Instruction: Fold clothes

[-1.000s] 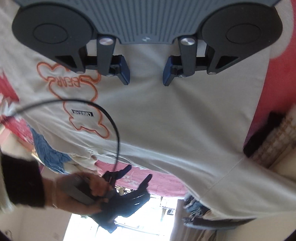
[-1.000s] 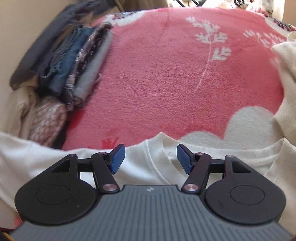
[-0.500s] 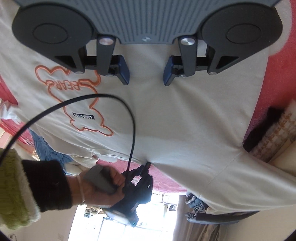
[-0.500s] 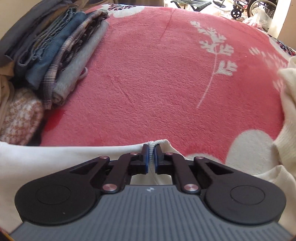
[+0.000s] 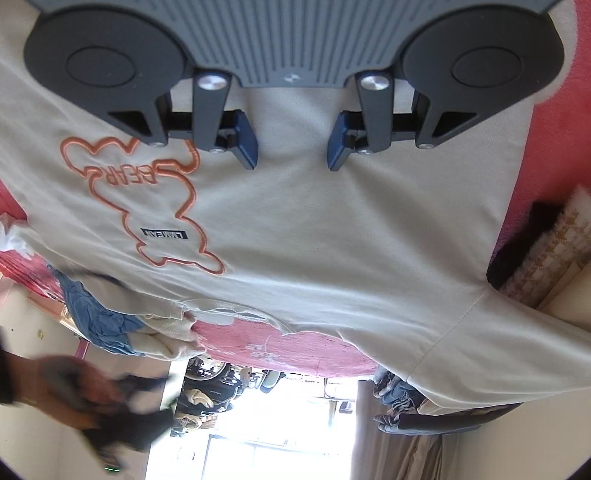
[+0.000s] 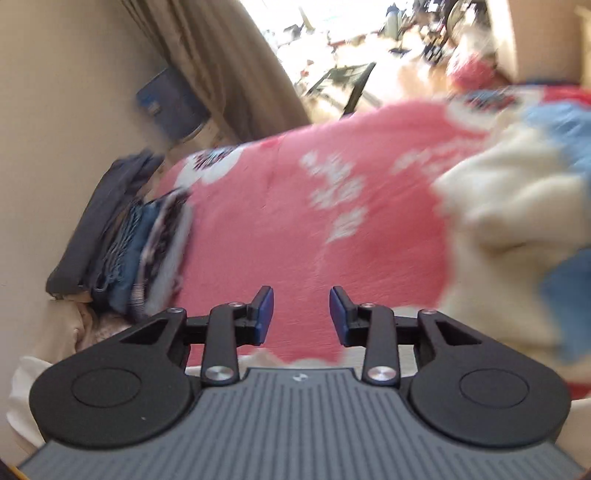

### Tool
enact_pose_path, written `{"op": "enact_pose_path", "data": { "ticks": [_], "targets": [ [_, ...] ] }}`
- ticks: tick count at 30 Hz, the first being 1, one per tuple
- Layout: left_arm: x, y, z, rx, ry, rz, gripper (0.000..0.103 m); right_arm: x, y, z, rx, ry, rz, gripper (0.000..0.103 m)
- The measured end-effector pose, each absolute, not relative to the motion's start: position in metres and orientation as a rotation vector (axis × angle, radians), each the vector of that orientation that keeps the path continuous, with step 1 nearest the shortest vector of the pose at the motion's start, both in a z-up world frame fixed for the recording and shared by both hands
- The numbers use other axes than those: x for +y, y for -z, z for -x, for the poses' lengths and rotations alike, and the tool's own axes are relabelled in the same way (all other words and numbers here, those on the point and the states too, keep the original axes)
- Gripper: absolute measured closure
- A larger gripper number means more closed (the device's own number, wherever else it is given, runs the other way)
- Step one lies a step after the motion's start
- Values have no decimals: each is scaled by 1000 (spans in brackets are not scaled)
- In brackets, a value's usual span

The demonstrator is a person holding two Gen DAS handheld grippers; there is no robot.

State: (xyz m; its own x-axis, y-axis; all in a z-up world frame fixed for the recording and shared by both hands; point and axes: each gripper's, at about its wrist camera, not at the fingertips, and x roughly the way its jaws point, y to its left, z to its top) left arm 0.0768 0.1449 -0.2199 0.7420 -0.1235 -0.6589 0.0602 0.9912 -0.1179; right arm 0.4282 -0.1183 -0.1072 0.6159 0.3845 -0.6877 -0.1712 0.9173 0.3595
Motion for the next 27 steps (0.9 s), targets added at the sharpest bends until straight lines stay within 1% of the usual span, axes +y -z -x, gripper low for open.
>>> {"op": "enact_pose_path", "data": {
  "ticks": [3, 5, 7, 9, 11, 13, 14, 16, 18, 19, 20, 22, 24, 25, 26, 27],
  "targets": [
    [143, 220, -80, 728, 87, 91, 59, -152, 106, -397, 889, -289, -106, 71],
    [141, 221, -79, 724, 80, 81, 58, -159, 123, -383, 937, -289, -28, 72],
    [139, 222, -78, 719, 74, 68, 58, -161, 145, -375, 979, -303, -7, 74],
    [137, 223, -78, 714, 70, 56, 58, -156, 170, -378, 1016, -298, 6, 78],
    [136, 223, -77, 707, 65, 48, 58, -150, 197, -386, 1044, -247, 51, 84],
    [135, 225, -77, 699, 63, 37, 57, -156, 215, -402, 1017, -188, 15, 88],
    [134, 225, -77, 695, 63, 32, 57, -161, 218, -410, 996, -158, -21, 95],
    [133, 227, -76, 686, 64, 19, 56, -170, 223, -423, 1004, -125, -117, 100],
    [133, 227, -77, 682, 65, 13, 55, -175, 222, -425, 1016, -135, -158, 100],
    [133, 227, -77, 681, 66, 13, 55, -179, 217, -423, 1024, -150, -186, 99],
    [133, 227, -77, 680, 67, 15, 55, -185, 212, -420, 1034, -168, -216, 95],
    [133, 227, -77, 678, 68, 13, 55, -209, 193, -407, 1009, -214, -338, 92],
    [132, 228, -77, 674, 67, 6, 54, -242, 167, -389, 951, -211, -393, 78],
    [131, 228, -78, 673, 65, -1, 53, -260, 155, -379, 924, -188, -397, 65],
    [130, 228, -78, 671, 64, -9, 53, -282, 144, -371, 905, -133, -390, 57],
    [128, 228, -78, 671, 61, -16, 53, -307, 135, -362, 894, -62, -385, 56]
  ]
}}
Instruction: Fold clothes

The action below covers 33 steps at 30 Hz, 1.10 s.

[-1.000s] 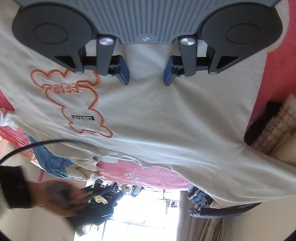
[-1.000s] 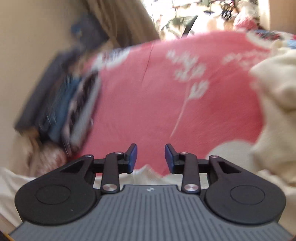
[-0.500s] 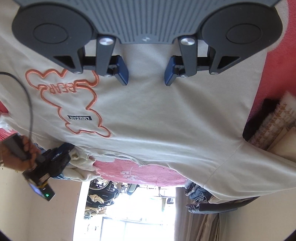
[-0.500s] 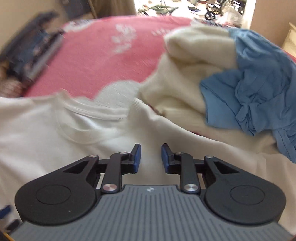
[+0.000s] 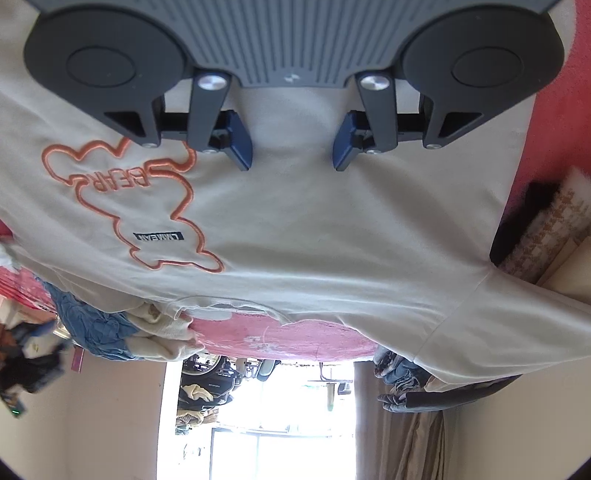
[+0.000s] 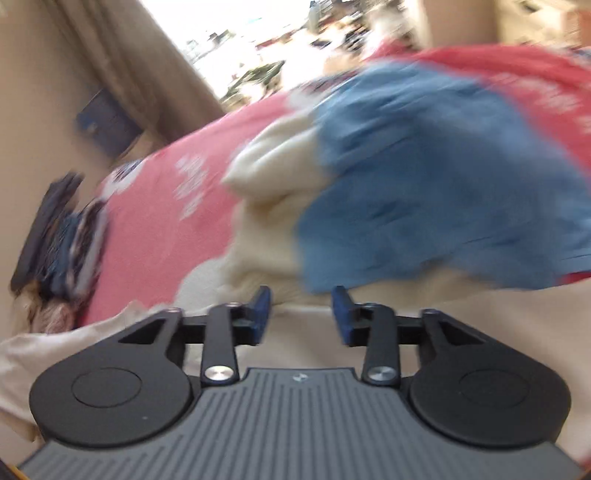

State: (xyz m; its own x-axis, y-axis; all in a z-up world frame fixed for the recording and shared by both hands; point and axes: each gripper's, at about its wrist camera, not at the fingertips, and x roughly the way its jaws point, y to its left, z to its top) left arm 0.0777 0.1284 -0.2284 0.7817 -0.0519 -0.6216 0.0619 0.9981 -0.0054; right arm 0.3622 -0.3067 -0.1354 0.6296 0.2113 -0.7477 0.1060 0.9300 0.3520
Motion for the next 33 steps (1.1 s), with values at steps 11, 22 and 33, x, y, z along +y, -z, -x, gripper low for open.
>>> {"op": "enact_pose_path", "data": {
  "ticks": [11, 22, 33],
  "targets": [
    [115, 228, -77, 669, 24, -87, 51, -553, 162, -268, 1010, 726, -638, 46],
    [114, 230, -80, 664, 8, -97, 49, -599, 212, -283, 998, 782, -929, 27],
    [119, 230, -81, 660, 17, -86, 49, -505, 141, -299, 899, 630, -398, 91]
  ]
}}
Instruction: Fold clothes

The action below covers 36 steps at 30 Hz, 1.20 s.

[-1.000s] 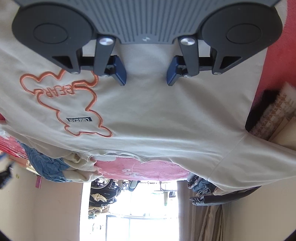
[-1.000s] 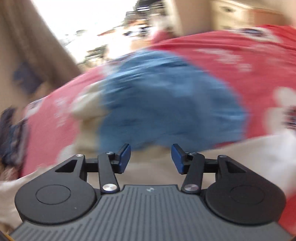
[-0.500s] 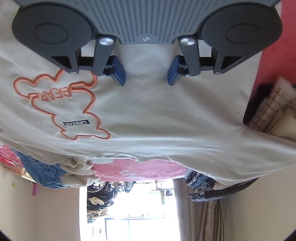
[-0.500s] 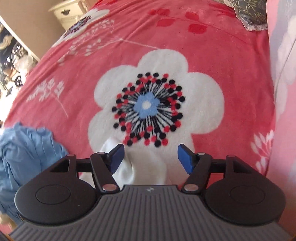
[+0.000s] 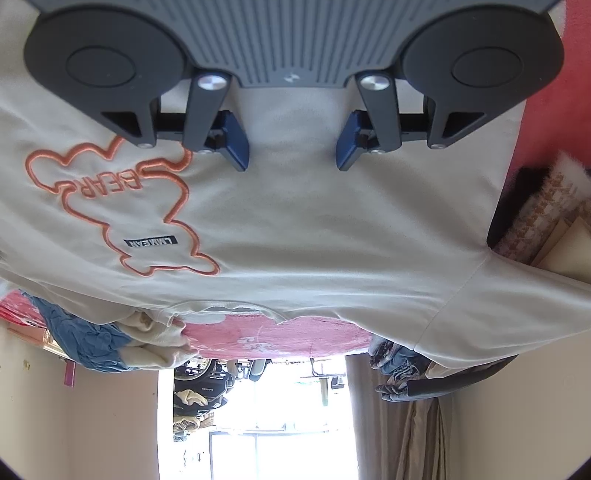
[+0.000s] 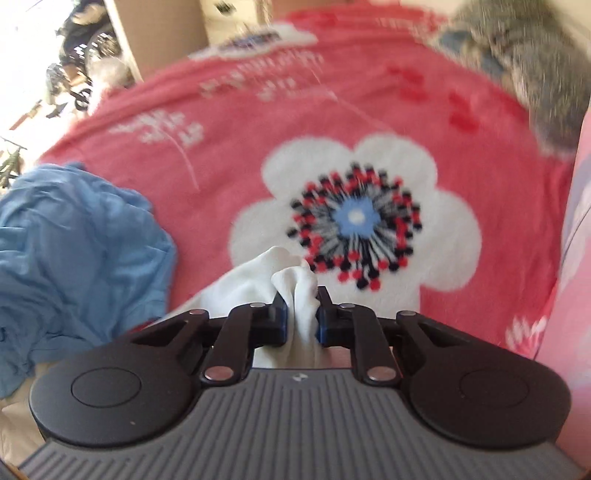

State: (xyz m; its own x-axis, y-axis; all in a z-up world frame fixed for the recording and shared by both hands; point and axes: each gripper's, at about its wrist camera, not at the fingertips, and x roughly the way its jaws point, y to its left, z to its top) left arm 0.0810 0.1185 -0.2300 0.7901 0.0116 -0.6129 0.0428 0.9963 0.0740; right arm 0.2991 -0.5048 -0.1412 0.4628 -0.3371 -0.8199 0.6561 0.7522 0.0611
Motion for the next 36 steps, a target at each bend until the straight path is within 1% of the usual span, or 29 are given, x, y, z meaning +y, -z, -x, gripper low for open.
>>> {"op": "enact_pose_path", "data": {
  "ticks": [4, 8, 11, 14, 17, 20, 22, 23, 25, 28, 30, 32, 33, 34, 36],
  "targets": [
    [118, 230, -81, 662, 19, -85, 49, -471, 67, -284, 748, 480, -341, 91],
    [115, 225, -80, 669, 16, -114, 49, -425, 2, -251, 665, 292, -296, 91],
    [116, 214, -74, 700, 9, -102, 50, -382, -28, -216, 634, 136, -252, 91],
    [121, 199, -67, 754, 15, -49, 50, -330, -39, -172, 620, -38, -159, 91],
    [122, 181, -54, 800, 53, -8, 50, -273, -28, -120, 614, -192, 3, 90],
    [113, 165, -30, 825, 101, -42, 49, -224, 11, -66, 626, -328, 132, 88],
    [107, 158, -13, 847, 131, -51, 48, -193, 46, -32, 669, -406, 203, 84],
    [104, 155, -5, 863, 150, -52, 48, -183, 60, -19, 726, -443, 199, 79],
    [97, 152, 6, 890, 181, -58, 48, -167, 89, 5, 856, -515, 174, 77],
    [85, 147, 17, 907, 232, -56, 48, -144, 131, 42, 1051, -622, 133, 77],
    [74, 143, 20, 908, 270, -40, 48, -146, 130, 60, 1069, -643, 61, 77],
    [63, 140, 19, 908, 305, -14, 48, -162, 122, 65, 1053, -602, -40, 70],
    [56, 139, 18, 906, 328, 6, 48, -174, 118, 63, 1043, -567, -110, 68],
    [49, 139, 16, 905, 355, 23, 48, -187, 117, 57, 1031, -529, -187, 64],
    [37, 140, 12, 911, 378, 32, 48, -214, 122, 45, 1011, -436, -365, 62]
  ]
}}
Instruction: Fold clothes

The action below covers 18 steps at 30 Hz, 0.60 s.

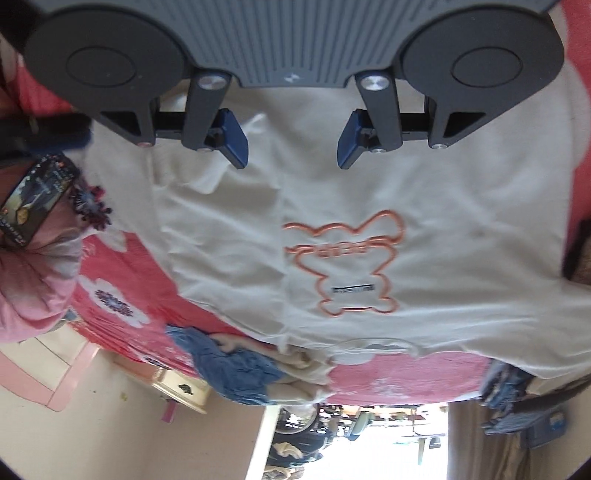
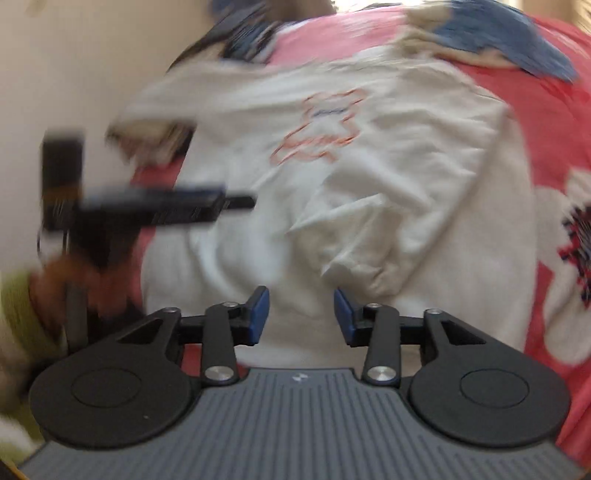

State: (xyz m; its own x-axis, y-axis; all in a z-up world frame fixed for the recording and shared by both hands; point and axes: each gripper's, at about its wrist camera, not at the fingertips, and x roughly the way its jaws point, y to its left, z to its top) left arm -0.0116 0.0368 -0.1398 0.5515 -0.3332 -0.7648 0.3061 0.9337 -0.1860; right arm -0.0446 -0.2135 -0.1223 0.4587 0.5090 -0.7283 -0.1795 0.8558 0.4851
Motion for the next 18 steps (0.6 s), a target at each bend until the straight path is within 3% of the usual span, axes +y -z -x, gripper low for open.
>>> {"op": "enact_pose_path", "data": {
  "ticks": [3, 10, 12, 13, 14, 18],
  "targets": [
    [24, 145, 6, 935, 401, 43, 48, -247, 143, 20, 977, -371, -613, 59],
    [39, 162, 15, 1033, 382, 116, 49, -230, 199, -34, 1071, -388, -661, 57],
    [51, 166, 19, 1060, 369, 148, 49, -218, 202, -34, 1087, -420, -605, 66],
    [58, 167, 20, 1073, 360, 165, 49, -214, 198, -30, 1078, -442, -572, 85],
    [64, 167, 21, 1080, 355, 181, 50, -210, 193, -25, 1068, -463, -541, 92],
    [93, 170, 22, 1092, 338, 292, 50, -192, 159, 11, 988, -662, -363, 93]
  ]
}}
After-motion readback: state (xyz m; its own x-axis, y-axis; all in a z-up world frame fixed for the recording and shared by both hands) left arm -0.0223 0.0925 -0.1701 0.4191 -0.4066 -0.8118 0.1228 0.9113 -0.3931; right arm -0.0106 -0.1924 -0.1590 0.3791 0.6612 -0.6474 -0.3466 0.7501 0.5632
